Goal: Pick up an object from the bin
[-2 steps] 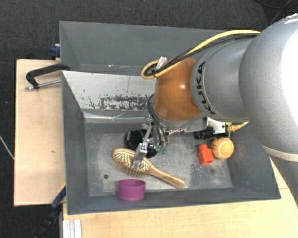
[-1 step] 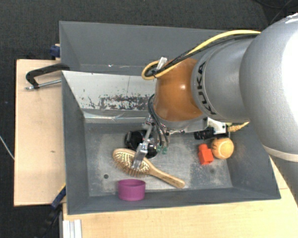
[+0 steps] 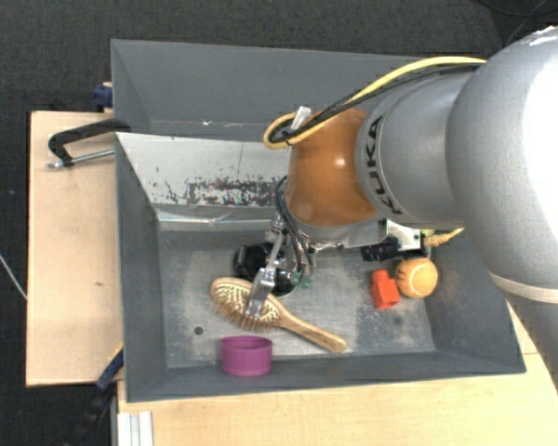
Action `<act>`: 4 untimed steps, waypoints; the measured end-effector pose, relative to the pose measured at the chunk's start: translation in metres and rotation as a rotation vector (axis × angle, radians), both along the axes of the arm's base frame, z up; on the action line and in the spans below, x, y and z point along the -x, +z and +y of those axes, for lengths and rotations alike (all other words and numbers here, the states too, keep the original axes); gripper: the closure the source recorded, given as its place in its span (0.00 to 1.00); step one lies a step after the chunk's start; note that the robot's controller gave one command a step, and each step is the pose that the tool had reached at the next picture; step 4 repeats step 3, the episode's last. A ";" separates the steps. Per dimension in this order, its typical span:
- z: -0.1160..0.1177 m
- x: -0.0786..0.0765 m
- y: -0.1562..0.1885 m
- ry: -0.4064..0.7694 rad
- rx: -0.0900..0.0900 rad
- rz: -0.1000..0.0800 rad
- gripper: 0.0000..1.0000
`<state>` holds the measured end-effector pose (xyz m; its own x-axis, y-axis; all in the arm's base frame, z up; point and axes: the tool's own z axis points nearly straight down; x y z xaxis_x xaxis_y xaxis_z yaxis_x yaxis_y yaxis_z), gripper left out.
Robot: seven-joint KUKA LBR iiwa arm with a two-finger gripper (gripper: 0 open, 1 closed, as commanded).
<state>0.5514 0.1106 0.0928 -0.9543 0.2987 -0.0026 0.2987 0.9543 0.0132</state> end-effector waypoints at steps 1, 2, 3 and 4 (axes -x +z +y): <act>0.000 -0.001 0.001 0.000 0.000 -0.003 1.00; 0.000 -0.001 0.001 0.000 -0.001 -0.004 1.00; 0.000 -0.001 0.001 0.000 -0.001 -0.004 1.00; 0.000 -0.001 0.001 0.000 -0.001 -0.004 1.00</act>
Offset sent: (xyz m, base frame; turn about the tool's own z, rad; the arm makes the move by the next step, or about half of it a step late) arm -0.0001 0.0000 0.0973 0.0000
